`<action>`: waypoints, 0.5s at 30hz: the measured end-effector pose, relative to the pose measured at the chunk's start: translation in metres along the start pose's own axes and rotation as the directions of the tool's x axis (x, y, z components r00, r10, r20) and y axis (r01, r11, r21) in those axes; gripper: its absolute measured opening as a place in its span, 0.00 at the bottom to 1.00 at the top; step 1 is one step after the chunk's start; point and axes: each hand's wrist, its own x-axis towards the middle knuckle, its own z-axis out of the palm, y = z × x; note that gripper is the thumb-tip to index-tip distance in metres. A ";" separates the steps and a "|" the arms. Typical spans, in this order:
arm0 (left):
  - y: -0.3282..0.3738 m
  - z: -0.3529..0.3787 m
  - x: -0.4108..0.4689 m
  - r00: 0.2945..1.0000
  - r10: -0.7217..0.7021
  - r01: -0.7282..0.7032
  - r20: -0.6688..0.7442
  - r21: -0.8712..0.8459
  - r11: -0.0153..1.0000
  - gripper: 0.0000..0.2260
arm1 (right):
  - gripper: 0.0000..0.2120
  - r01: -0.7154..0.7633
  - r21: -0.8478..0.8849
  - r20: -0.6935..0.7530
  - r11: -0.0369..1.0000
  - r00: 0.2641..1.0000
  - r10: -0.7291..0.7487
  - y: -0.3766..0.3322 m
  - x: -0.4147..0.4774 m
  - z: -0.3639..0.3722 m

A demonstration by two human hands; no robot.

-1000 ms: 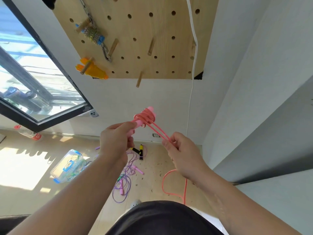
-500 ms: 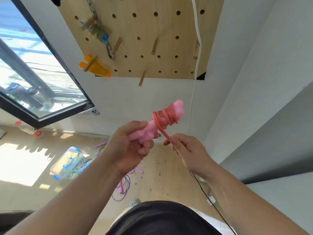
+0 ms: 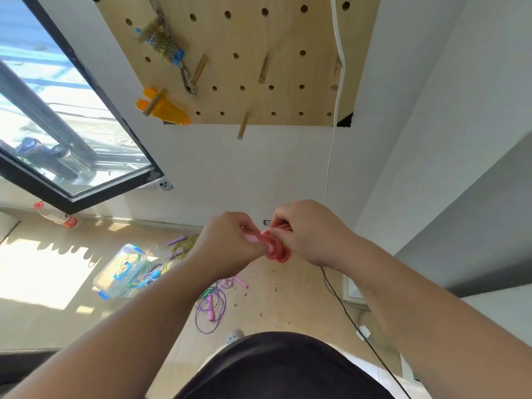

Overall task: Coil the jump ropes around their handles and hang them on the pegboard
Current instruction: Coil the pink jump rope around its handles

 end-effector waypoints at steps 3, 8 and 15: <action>-0.004 0.001 0.009 0.989 -0.101 0.076 -0.106 -0.222 0.972 0.08 | 0.13 0.014 0.055 -0.131 0.998 0.991 -0.007 -0.003 -0.011 0.021; 0.001 0.010 0.008 0.966 -0.251 0.164 -0.067 -0.592 0.789 0.04 | 0.12 0.015 0.288 -0.307 0.957 0.949 0.078 0.002 -0.033 0.045; 0.019 0.011 0.004 0.941 -0.269 0.299 0.207 -0.881 0.366 0.05 | 0.05 0.078 0.612 -0.335 0.787 0.927 0.169 0.017 -0.046 0.040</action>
